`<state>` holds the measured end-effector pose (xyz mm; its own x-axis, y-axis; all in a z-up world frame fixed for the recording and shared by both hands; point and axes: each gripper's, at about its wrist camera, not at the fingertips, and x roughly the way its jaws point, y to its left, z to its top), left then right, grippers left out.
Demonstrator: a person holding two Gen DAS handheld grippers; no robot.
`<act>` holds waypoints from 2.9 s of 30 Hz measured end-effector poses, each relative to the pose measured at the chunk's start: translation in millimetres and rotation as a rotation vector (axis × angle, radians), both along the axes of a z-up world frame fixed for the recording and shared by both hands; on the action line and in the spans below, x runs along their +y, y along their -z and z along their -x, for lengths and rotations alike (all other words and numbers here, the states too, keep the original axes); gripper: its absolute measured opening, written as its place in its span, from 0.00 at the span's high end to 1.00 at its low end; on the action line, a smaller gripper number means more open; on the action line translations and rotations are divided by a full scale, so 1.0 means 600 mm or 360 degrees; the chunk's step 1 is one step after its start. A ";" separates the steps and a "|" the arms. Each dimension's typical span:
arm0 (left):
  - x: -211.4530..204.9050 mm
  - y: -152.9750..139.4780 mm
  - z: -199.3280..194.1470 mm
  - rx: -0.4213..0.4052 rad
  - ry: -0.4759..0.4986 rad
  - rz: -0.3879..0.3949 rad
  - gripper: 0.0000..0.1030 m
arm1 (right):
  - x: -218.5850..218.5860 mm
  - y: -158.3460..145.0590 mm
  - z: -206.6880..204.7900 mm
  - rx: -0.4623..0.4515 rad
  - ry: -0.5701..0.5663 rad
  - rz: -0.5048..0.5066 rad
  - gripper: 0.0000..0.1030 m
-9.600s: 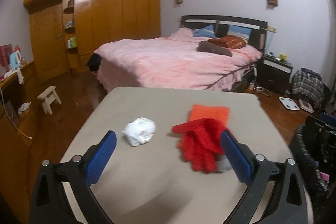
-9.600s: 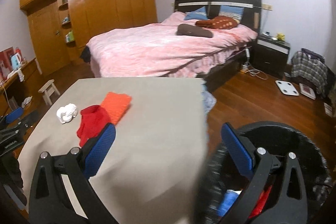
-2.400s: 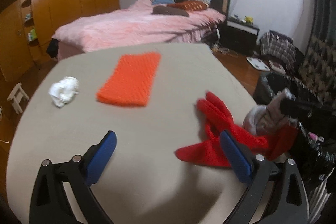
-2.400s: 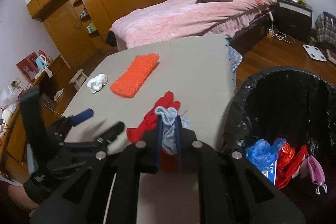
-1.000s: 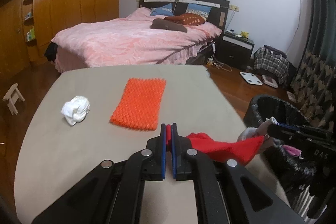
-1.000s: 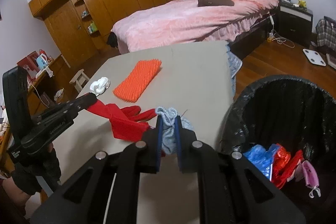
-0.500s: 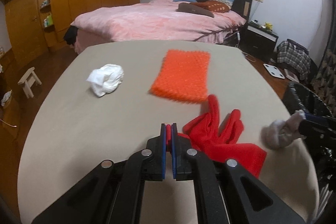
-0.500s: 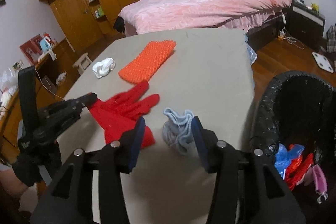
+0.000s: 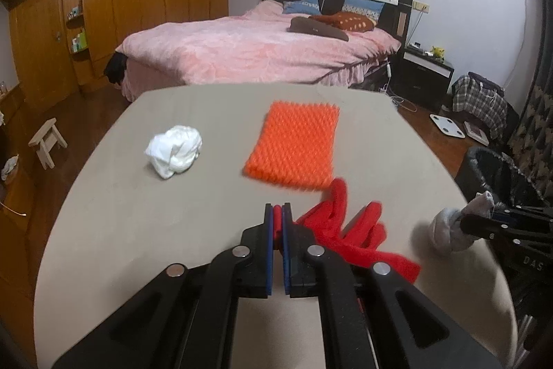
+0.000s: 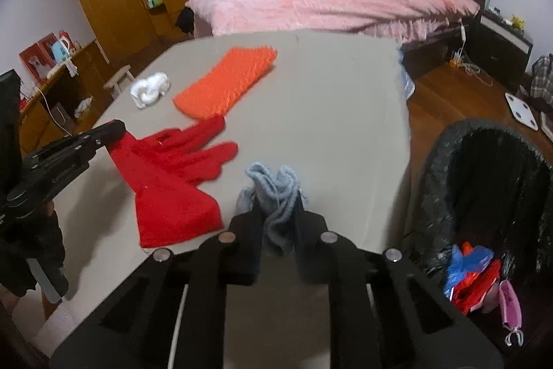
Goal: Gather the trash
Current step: 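Carry the red glove and grey sock over the bin and open both tools, then return to the table and grasp the white cloth with the left tool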
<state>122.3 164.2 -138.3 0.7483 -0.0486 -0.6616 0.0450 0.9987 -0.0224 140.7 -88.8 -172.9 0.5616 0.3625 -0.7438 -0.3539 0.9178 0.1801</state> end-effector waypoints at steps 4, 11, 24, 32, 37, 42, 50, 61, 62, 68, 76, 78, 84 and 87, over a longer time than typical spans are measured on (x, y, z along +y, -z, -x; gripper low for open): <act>-0.019 -0.033 0.001 -0.0025 0.0022 0.0015 0.96 | -0.016 -0.044 0.012 -0.0087 0.0026 -0.0049 0.86; -0.085 -0.112 0.008 -0.0132 0.0156 0.0064 0.96 | -0.078 -0.117 0.023 -0.0206 0.0133 -0.0134 0.86; -0.259 -0.212 0.002 -0.0283 0.0538 0.0215 0.96 | -0.241 -0.203 0.063 -0.0369 0.0401 -0.0031 0.86; -0.374 -0.213 -0.021 -0.0264 0.0762 0.0296 0.96 | -0.330 -0.189 0.083 -0.0332 0.0586 0.0045 0.86; -0.442 -0.198 -0.039 -0.0208 0.0874 0.0357 0.96 | -0.367 -0.166 0.086 -0.0283 0.0673 0.0071 0.86; -0.483 -0.167 -0.060 -0.0074 0.0940 0.0385 0.62 | -0.392 -0.137 0.088 -0.0230 0.0758 0.0108 0.74; -0.430 -0.122 -0.059 -0.0047 0.0788 0.0259 0.29 | -0.400 -0.124 0.111 -0.0327 0.0887 0.0162 0.15; -0.271 -0.113 -0.036 -0.0114 0.0442 0.0076 0.07 | -0.336 -0.132 0.090 -0.0340 0.0751 0.0075 0.05; -0.251 -0.110 -0.033 -0.0114 0.0397 0.0062 0.07 | -0.322 -0.130 0.085 -0.0331 0.0734 0.0063 0.05; -0.140 -0.088 -0.017 -0.0104 0.0158 -0.0005 0.07 | -0.219 -0.128 0.038 -0.0309 0.0566 0.0016 0.05; -0.002 -0.067 -0.019 -0.0110 -0.0117 -0.0041 0.07 | -0.095 -0.133 -0.029 -0.0341 0.0404 -0.0016 0.05; 0.034 -0.060 -0.030 -0.0107 -0.0185 -0.0041 0.07 | -0.063 -0.126 -0.051 -0.0329 0.0380 -0.0016 0.05; 0.114 -0.027 -0.076 -0.0083 -0.0299 -0.0047 0.07 | 0.015 -0.096 -0.109 -0.0306 0.0325 0.0015 0.05; 0.148 0.001 -0.108 -0.0042 -0.0318 -0.0070 0.07 | 0.050 -0.077 -0.139 -0.0286 0.0300 0.0051 0.05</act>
<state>187.0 252.9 -138.6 0.7573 0.1311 -0.6398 -0.1542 0.9878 0.0200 224.1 -58.7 -126.7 0.7412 0.2171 -0.6353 -0.2000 0.9747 0.0997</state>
